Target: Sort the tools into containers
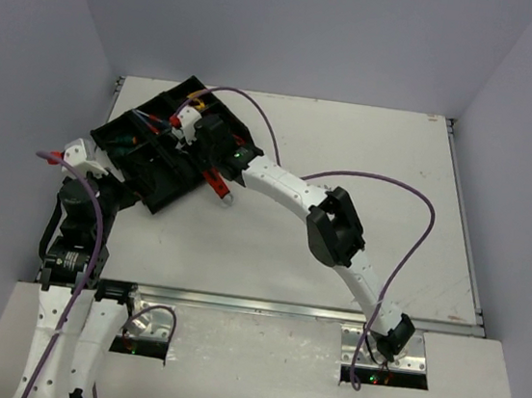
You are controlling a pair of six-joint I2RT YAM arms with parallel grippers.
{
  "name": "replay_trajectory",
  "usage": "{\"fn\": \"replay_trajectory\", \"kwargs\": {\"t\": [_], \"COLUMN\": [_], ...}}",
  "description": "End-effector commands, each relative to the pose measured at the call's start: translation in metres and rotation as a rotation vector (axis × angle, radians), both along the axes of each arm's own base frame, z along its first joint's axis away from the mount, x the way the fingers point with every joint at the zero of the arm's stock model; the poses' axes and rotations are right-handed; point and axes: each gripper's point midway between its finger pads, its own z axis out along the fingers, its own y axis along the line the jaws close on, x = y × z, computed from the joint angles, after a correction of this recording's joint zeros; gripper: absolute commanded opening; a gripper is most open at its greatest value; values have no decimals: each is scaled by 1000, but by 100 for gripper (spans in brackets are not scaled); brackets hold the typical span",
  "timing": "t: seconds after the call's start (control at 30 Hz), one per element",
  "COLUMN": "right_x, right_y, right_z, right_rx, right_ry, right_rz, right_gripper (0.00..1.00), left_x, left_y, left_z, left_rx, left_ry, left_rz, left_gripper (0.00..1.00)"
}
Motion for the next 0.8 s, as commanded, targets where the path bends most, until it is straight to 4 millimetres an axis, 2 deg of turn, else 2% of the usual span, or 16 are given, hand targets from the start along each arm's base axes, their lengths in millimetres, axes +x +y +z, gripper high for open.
{"fn": "replay_trajectory", "kwargs": {"t": [0.0,0.13,0.2,0.33,0.4,0.43,0.47,0.57,0.63,0.77], "right_x": [-7,-25,-39,-67,-83,-89,-96,-112,-121,-139], "right_y": [-6,-21,-33,-66,-74,-76,-81,-87,-89,-85], "right_z": [173,183,185,187,180,181,183,197,195,197], "right_rx": [283,245,233,229,218,220,225,259,258,272], "right_ry": [-170,-90,-38,72,130,146,161,177,193,210], "right_rz": [-26,-30,-33,-100,-84,-74,-73,-47,-32,12], "right_gripper": [0,0,0,0,0,0,0,0,0,0], "left_x": [5,9,14,23,24,27,24,21,22,21], "left_y": [-4,-15,-32,-86,-99,-105,-113,-124,-126,-130], "left_z": [14,15,13,19,16,31,28,42,40,51], "left_rx": [3,-35,-98,-232,-308,-310,-352,-412,-437,-456], "left_ry": [-37,-46,-55,-153,-181,-259,-258,-338,-352,-419], "left_rz": [-21,-73,-148,-440,-506,-552,-593,-674,-687,-727], "left_gripper": [100,100,100,100,100,100,100,100,97,91]}}
